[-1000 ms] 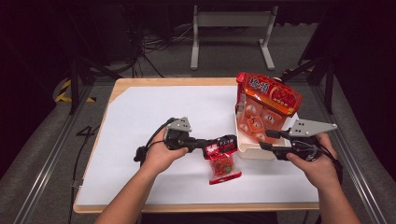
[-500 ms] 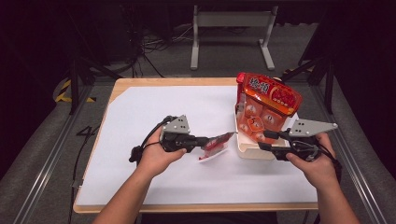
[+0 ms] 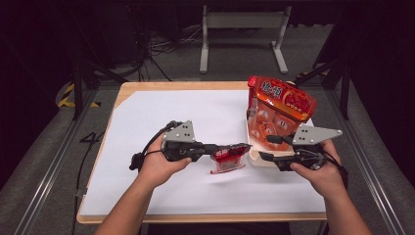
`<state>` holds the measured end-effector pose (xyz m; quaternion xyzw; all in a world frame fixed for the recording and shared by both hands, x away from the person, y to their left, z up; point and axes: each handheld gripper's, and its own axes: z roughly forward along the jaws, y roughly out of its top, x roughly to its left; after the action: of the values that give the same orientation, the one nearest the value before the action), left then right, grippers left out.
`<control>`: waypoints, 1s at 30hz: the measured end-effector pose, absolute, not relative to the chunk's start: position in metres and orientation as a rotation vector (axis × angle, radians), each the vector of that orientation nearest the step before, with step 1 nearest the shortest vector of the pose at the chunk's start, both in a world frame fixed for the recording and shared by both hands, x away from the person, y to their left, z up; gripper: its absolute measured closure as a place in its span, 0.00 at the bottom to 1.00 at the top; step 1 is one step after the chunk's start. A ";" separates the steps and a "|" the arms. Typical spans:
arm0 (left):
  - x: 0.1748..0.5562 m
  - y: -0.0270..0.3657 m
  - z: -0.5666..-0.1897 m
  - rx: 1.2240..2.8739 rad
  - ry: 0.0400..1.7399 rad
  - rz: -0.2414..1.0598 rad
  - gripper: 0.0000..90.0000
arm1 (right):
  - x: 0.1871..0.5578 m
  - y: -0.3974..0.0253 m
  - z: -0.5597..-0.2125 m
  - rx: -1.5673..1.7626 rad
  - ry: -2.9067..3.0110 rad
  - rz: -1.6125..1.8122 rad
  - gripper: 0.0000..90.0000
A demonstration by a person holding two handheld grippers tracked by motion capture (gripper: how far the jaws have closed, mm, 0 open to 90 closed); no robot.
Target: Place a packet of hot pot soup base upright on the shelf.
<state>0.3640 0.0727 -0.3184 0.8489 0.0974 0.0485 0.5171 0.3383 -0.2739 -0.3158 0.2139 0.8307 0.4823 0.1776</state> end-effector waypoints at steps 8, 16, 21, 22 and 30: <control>0.359 0.073 -0.313 2.024 0.187 0.136 1.00 | 0.344 -0.255 -0.321 0.508 2.391 1.361 0.44; 0.354 0.069 -0.310 2.012 0.160 0.137 1.00 | 0.343 -0.244 -0.322 0.458 2.431 1.374 0.50; 0.355 0.067 -0.309 2.018 0.147 0.149 1.00 | 0.342 -0.243 -0.322 0.440 2.433 1.370 0.51; 0.356 0.066 -0.308 2.015 0.148 0.149 1.00 | 0.341 -0.243 -0.321 0.437 2.424 1.371 0.52; 0.358 0.062 -0.300 2.002 0.133 0.169 1.00 | 0.333 -0.252 -0.306 0.424 2.338 1.383 0.71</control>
<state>0.3583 0.0621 -0.3004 0.8404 0.0557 0.0708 0.5345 0.3333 -0.2519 -0.3063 0.1511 0.8341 0.4934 0.1948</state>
